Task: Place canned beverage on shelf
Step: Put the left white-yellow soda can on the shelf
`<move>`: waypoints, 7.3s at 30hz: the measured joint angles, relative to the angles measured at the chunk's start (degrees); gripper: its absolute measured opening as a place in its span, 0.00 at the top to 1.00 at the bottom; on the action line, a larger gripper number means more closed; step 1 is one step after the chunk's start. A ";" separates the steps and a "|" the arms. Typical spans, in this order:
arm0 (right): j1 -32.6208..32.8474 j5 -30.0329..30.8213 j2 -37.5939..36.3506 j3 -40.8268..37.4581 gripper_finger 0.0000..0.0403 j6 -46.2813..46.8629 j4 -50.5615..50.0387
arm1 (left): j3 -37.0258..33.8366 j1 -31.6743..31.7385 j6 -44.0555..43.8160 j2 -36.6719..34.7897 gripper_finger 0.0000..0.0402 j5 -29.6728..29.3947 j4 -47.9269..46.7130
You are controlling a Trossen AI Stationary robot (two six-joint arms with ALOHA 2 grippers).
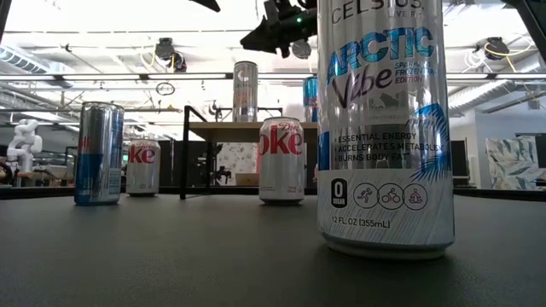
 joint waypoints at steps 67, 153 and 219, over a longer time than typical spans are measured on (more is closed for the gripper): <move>9.79 32.32 10.10 0.74 1.00 12.39 8.65 | 0.00 0.07 0.02 0.00 0.01 -0.04 1.36; -4.16 10.89 -11.30 25.83 1.00 3.36 -42.35 | -0.02 13.38 6.49 23.39 0.01 9.40 -1.64; -4.16 10.98 -11.30 25.83 1.00 -0.24 -45.15 | -0.17 13.38 -0.09 30.05 0.01 11.93 13.55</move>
